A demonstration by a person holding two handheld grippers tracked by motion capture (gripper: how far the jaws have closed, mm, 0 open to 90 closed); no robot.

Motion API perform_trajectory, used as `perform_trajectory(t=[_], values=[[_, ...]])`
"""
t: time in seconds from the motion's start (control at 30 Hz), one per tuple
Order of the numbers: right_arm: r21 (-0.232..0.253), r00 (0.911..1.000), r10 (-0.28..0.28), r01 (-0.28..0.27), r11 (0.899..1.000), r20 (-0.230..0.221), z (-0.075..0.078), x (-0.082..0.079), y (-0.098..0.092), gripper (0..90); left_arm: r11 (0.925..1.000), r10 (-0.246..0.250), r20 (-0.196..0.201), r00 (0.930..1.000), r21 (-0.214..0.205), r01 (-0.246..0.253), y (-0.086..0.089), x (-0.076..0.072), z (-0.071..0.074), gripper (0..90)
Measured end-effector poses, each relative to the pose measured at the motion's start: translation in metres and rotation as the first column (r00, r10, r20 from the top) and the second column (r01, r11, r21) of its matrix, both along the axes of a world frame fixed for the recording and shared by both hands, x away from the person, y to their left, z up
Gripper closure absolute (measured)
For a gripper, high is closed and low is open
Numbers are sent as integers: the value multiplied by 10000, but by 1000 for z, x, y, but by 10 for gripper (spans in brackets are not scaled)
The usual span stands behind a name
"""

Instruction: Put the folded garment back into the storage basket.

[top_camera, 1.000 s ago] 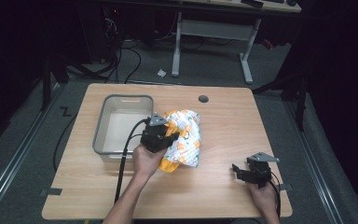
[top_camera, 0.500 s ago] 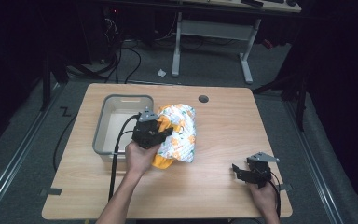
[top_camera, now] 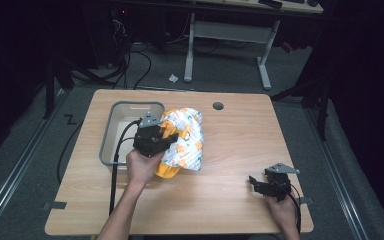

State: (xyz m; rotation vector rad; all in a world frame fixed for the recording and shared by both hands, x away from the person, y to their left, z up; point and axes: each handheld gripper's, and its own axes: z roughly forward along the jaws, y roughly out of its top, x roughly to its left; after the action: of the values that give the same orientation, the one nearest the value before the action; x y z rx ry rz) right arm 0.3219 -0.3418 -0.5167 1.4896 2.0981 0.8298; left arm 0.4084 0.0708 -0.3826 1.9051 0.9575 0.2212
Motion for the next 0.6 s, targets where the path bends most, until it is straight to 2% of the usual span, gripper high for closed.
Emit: perform_trajectory(t=[0.1,0.17,0.3,0.6], values=[[0,10000,4,-4,10000,1,0,0,0,278,9999,7,162,9999,128,-9,2,0,5,757],[-3,10000,6,-6,10000,-1,0,0,0,277,10000,20,89,10000,-1,-20,5,2,5,757],[1,10000,4,-4,10000,-1,0,0,0,277,9999,119,-3,9999,83,-119,10,5,4,757],[4,10000,2,-2,10000,-1,0,0,0,277,9992,385,80,9992,95,-386,23,9,9,757]])
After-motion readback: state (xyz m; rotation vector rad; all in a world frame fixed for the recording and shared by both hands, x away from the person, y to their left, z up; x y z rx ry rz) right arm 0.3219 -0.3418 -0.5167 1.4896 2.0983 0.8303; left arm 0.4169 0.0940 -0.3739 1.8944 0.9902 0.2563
